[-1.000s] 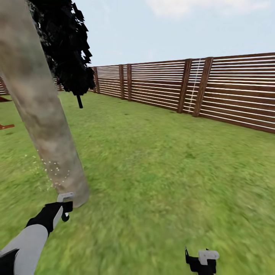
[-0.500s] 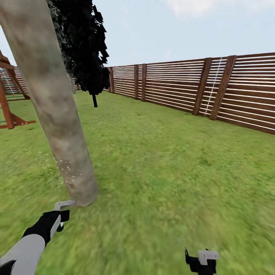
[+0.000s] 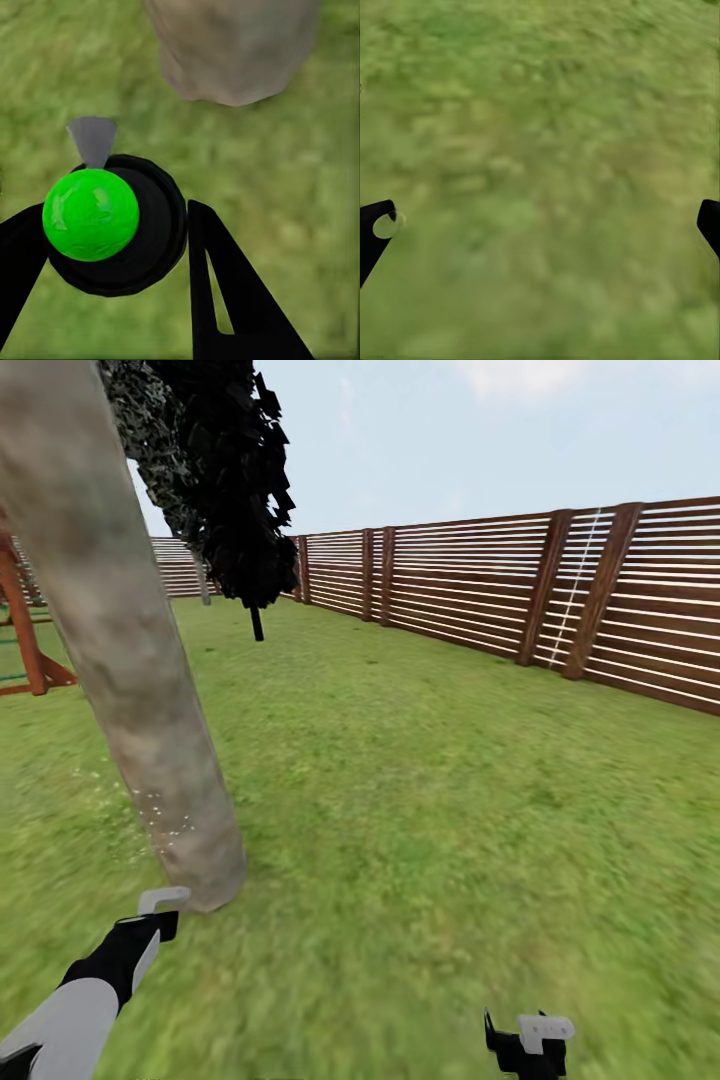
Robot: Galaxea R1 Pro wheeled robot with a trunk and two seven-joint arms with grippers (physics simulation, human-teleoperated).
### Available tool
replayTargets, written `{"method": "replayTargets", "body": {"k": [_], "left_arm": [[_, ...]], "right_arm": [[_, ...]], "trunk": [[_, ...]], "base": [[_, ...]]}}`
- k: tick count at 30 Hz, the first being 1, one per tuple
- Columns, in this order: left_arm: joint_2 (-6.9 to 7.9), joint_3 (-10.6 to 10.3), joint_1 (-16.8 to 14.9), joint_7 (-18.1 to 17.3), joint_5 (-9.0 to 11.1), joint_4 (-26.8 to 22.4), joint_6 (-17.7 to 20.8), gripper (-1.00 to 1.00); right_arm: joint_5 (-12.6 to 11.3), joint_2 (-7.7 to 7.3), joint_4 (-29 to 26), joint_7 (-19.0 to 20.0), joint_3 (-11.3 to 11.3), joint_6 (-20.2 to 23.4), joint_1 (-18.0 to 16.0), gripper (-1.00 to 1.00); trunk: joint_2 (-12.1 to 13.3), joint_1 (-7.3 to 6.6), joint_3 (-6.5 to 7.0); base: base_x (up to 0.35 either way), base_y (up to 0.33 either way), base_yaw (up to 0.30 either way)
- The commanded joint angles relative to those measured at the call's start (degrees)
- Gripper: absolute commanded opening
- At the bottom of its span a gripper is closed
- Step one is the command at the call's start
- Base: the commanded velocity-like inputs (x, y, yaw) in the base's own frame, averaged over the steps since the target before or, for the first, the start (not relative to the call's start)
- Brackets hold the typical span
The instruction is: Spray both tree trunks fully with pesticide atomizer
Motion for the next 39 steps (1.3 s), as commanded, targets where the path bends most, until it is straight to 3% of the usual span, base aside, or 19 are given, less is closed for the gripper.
{"method": "replayTargets", "body": {"k": [1, 11, 31, 33, 35, 36, 39], "left_arm": [[0.00, 0.0, 0.0, 0.1, 0.0, 0.0, -0.1, -1.00], [-0.01, 0.1, 0.0, 0.5, 0.2, -0.1, 0.2, -1.00], [-0.03, 0.2, -0.1, 0.7, 0.1, -0.9, -0.3, -1.00], [-1.34, 0.2, -0.6, 0.6, 0.1, -1.0, -0.1, -1.00], [-4.21, -0.2, -1.3, 0.2, 0.1, -1.2, 0.4, -1.00], [-5.71, -1.0, -3.4, 0.2, 0.0, -1.2, 1.4, -1.00], [-5.66, -1.9, -8.3, -0.1, 0.0, -1.2, 6.2, -1.00]], "right_arm": [[0.0, 0.00, 0.0, 0.0, 0.0, 0.0, 0.0, 1.00], [0.0, 0.07, 0.0, 0.0, 0.0, 0.0, 0.0, 1.00], [0.0, 0.09, 0.1, 0.0, 0.0, 0.0, 0.0, 1.00], [0.0, 0.09, 0.1, 0.0, 0.0, 0.0, 0.0, 1.00], [0.0, 0.09, 0.1, 0.0, 0.0, 0.0, 0.0, 1.00], [0.0, 0.07, 0.1, 0.0, 0.0, 0.0, 0.0, 1.00], [0.0, -0.06, 0.1, 0.0, 0.0, 0.0, 0.0, 1.00]], "trunk": [[0.0, 0.00, 0.00], [0.0, 0.00, 0.00], [0.0, 0.00, 0.00], [0.0, 0.00, 0.00], [0.0, 0.00, 0.00], [0.0, 0.00, 0.00], [0.0, 0.00, 0.00]], "base": [[0.115, -0.264, 0.274], [0.124, -0.222, 0.138], [0.059, -0.229, 0.274], [0.000, -0.005, 0.277], [0.000, -0.001, 0.252], [0.000, 0.000, 0.079], [0.000, 0.000, 0.023]]}}
